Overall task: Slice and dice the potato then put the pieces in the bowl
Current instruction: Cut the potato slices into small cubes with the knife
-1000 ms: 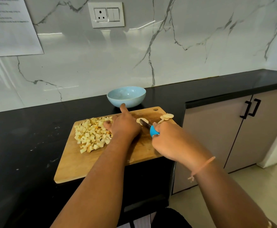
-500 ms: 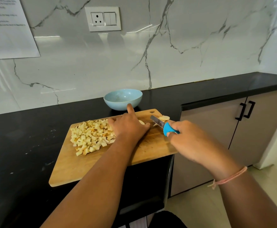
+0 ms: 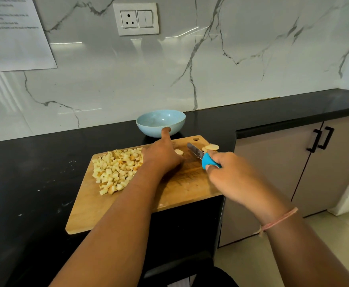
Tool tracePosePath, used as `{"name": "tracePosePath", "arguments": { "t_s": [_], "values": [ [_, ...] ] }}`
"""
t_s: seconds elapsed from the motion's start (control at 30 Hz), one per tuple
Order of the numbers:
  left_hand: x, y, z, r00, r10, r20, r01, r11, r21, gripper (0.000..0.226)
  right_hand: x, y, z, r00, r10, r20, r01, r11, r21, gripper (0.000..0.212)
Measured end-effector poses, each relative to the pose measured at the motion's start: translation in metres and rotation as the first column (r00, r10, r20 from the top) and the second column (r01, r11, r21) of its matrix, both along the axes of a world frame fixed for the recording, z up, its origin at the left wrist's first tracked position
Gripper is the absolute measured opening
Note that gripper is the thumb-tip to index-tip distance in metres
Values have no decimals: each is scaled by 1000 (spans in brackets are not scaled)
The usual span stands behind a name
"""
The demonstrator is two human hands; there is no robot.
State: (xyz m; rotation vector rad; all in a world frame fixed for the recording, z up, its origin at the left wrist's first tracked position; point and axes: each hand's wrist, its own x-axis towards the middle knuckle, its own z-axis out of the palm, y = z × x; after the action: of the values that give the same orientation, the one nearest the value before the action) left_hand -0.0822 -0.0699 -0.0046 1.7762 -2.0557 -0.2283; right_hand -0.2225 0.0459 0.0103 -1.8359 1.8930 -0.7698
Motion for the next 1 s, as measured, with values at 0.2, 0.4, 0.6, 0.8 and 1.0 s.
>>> {"name": "tracePosePath", "arguments": {
  "t_s": [0.2,0.4,0.6,0.8,1.0],
  "values": [
    [6,0,-2,997,66,-28,-65,997,43,82,20,-13,3,996,28,-85,-27,1000,15,51],
    [4,3,-6,990,124,-68,-123,992,23,72,32,-23,9,981,32,-191,-21,998,59,45],
    [4,4,-6,984,140,-112,-137,990,37,65,27,-5,16,963,72,-258,-58,997,59,41],
    [8,1,-7,983,121,-137,-116,992,42,59,14,19,20,970,78,-229,-60,995,84,46],
    [8,0,-6,967,166,-193,-153,985,81,60,25,-9,24,984,43,-174,-43,999,2,44]
  ]
}}
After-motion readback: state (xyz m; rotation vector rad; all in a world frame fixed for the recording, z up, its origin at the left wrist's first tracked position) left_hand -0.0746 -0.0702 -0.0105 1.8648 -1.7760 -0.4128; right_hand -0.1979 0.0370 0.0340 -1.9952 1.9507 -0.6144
